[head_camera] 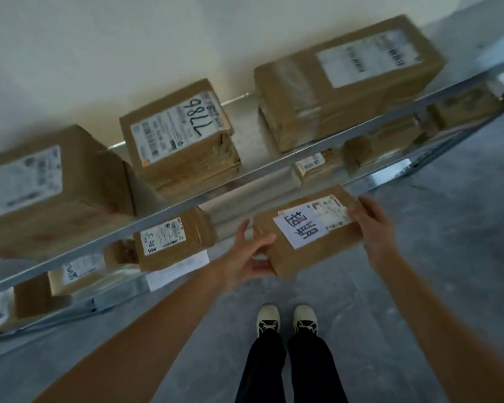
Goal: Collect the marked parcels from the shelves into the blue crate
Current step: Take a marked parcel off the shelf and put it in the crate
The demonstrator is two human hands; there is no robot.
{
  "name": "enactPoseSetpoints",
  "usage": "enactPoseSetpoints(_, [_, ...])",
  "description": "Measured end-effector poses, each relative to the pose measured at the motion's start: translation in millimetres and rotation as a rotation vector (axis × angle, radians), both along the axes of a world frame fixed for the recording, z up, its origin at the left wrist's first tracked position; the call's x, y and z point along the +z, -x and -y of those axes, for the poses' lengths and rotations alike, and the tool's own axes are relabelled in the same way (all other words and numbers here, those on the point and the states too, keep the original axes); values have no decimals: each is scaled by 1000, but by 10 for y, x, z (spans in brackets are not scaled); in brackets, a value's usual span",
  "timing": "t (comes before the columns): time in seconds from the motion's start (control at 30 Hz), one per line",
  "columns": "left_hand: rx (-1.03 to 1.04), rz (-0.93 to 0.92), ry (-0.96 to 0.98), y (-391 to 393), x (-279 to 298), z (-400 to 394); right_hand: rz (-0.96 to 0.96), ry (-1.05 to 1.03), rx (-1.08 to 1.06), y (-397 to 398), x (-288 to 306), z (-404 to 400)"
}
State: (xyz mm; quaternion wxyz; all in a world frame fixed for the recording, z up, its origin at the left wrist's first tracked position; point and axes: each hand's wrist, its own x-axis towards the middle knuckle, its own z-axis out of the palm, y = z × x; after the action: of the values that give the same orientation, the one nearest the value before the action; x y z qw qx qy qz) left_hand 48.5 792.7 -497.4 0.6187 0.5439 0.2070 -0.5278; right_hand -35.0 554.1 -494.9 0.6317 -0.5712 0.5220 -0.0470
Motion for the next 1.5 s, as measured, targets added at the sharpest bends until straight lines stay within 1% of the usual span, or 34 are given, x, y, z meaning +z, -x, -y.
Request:
enactPoseSetpoints(0.07, [-20, -48, 32, 249, 125, 121, -106, -55, -155, 256, 80, -50])
enactPoseSetpoints(0.1, [-17, -62, 60, 364, 192, 200, -149, -125, -212, 393, 126, -111])
enactPoseSetpoints(0.13, [-9, -73, 85, 471, 267, 270, -135, -225, -250, 517, 168, -183])
enactPoseSetpoints(0.17, [-4, -85, 99, 555, 346, 339, -66, -326, -274, 614, 207, -253])
enactPoseSetpoints(0.2, [-17, -91, 107, 618, 428, 399, 21, -400, -292, 684, 260, -313])
enactPoseSetpoints(0.23, [-45, -93, 105, 673, 500, 451, 94, -426, -320, 734, 324, -356])
enactPoseSetpoints(0.3, [-180, -21, 44, 737, 653, 546, 167, -363, -406, 787, 435, -328])
enactPoseSetpoints(0.33, [-272, 96, -5, 762, 739, 602, 189, -321, -451, 810, 486, -274])
enactPoseSetpoints(0.37, [-348, 264, -79, 763, 796, 673, 211, -294, -485, 841, 533, -201])
enactPoseSetpoints(0.4, [-372, 432, -136, 745, 841, 743, 238, -280, -508, 884, 577, -125])
enactPoseSetpoints(0.43, [-359, 553, -168, 720, 857, 817, 269, -273, -518, 937, 615, -51])
enactPoseSetpoints(0.47, [-343, 593, -180, 684, 873, 907, 300, -268, -519, 993, 650, 18])
enactPoseSetpoints(0.6, [-351, 597, -79, 692, 1034, 1441, 418, -234, -506, 1209, 789, 242])
enactPoseSetpoints(0.67, [-360, 585, 3, 806, 1175, 1758, 443, -208, -515, 1301, 867, 338])
enactPoseSetpoints(0.73, [-403, 599, 33, 957, 1301, 2007, 438, -169, -552, 1393, 937, 433])
enactPoseSetpoints(0.83, [-440, 635, 61, 1146, 1446, 2219, 427, -136, -588, 1543, 1049, 590])
enactPoseSetpoints(0.93, [-491, 663, 76, 1305, 1634, 2408, 485, -146, -639, 1703, 1192, 754])
enactPoseSetpoints(1.07, [-549, 721, 182, 1549, 1845, 2743, 564, -133, -688, 1954, 1412, 1023])
enactPoseSetpoints(1.2, [-561, 770, 247, 1890, 2029, 3146, 598, -101, -744, 2305, 1609, 1325])
enactPoseSetpoints(1.4, [-604, 724, 299, 2329, 2104, 3686, 625, -10, -855, 2805, 1771, 1772])
enactPoseSetpoints(1.5, [-634, 684, 314, 2479, 2132, 3913, 622, 18, -875, 2973, 1847, 1981])
